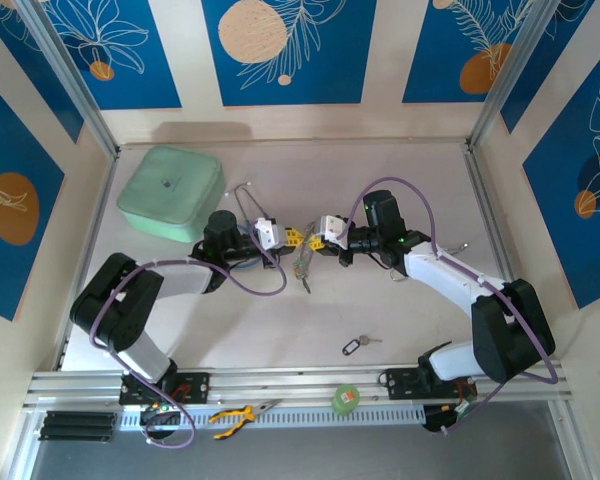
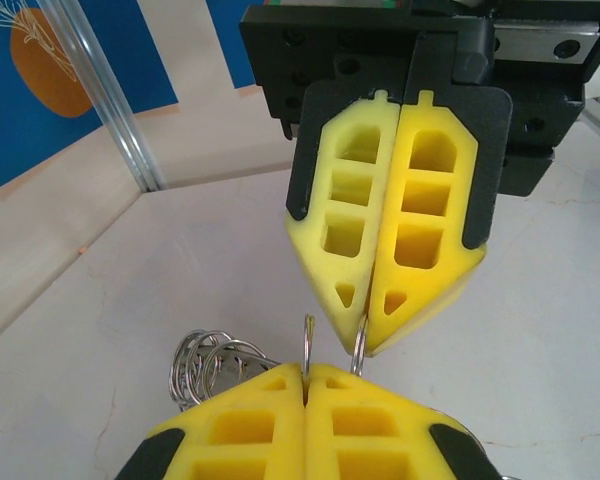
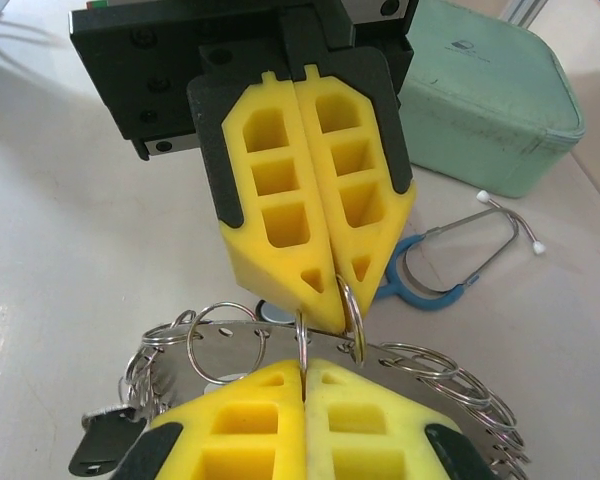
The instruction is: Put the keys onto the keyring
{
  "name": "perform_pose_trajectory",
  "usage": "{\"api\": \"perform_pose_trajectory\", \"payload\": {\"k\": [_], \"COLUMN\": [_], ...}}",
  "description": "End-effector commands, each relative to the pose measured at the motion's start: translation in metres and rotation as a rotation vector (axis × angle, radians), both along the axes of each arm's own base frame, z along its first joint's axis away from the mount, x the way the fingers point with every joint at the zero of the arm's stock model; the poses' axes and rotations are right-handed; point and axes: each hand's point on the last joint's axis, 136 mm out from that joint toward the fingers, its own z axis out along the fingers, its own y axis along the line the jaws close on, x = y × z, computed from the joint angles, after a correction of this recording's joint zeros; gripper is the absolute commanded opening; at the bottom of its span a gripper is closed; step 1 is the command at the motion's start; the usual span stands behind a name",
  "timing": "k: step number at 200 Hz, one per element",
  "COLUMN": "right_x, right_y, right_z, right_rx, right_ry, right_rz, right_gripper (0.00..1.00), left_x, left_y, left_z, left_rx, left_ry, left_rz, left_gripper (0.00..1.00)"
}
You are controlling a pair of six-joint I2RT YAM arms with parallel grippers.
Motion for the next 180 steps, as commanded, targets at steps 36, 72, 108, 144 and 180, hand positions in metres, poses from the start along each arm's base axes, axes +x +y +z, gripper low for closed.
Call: {"api": "perform_pose_trajectory", "payload": {"k": [36,72,108,144,180], "right_x": [0.002,0.005,0.008,0.005,-0.005], "right_y": [0.012,0.015,0.015,0.008,0.004], "right_z": [0.004,0.004,0.005,0.008,0.014], "right_rx": [-0.005,-0.008,-0.011,-0.014,0.014], "right_ry": [-0.027,-0.035,-0.051,-0.059,-0.054], "right_rz": [0.027,0.024,0.01,-0.003,0.01], "right_gripper": [0.1,0.13,0.02,0.0,0.0], "left_x": [0.003,0.004,0.008,0.021,0.022], "left_y": [-0.003,-0.004,-0.003,0.004,0.012], "left_z": [0.023,0.024,0.024,0.023,0.016], "left_rx": [-0.077,-0.081,-0.081,-0.094,-0.111], "left_ry": [-0.01,-0.001,0.002,0.063,0.209], "left_rz": [-0.018,-0.016,0.003,0.093,0.145], "left_gripper": [0.0,0.0,0.0,0.0,0.35]}}
